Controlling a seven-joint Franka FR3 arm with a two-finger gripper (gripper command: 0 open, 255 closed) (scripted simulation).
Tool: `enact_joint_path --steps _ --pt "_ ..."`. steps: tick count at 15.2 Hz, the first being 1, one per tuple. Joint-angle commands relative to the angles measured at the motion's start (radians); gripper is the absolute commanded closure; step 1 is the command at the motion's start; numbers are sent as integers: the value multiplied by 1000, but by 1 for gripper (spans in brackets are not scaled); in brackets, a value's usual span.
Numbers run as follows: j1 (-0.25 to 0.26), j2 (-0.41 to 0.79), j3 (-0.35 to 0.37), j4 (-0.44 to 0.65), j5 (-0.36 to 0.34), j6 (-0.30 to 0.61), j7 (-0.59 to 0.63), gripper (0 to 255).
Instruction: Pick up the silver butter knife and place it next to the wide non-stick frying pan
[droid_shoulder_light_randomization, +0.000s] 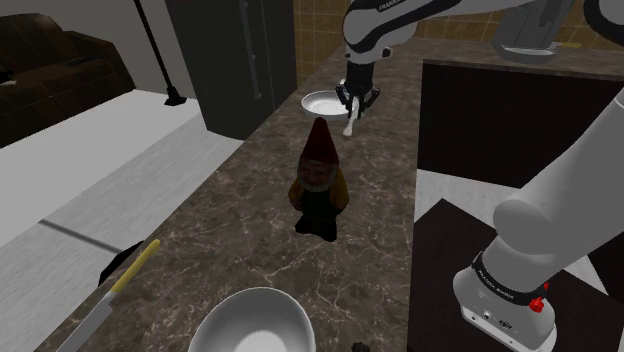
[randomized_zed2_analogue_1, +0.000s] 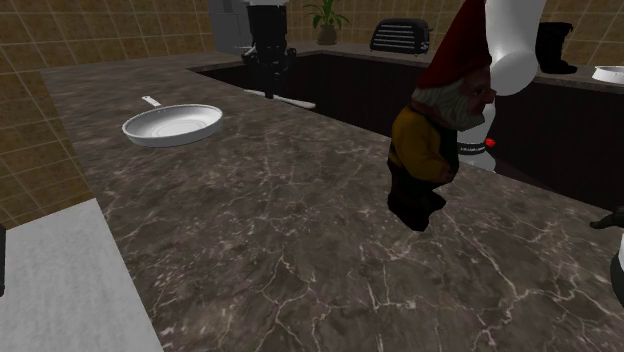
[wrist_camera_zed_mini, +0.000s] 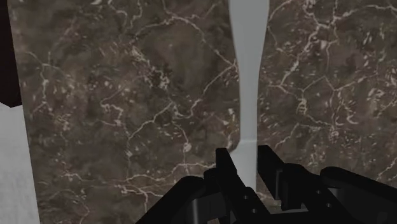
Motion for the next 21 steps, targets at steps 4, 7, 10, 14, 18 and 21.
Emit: enact_joint_path --steps 4,7,10,14,18,21 --pt "-58 23 -59 26 -7 -5 -115 255" --pt "-92 45 -93 53 -12 -11 -181 255" --pt "-124 74 -123 89 -16 -19 -242 255" --pt "-124 89 -123 53 -20 32 -240 255" --pt "-123 108 -123 21 -24 83 -237 255" --pt "-122 124 -123 -1 -27 121 -235 255"
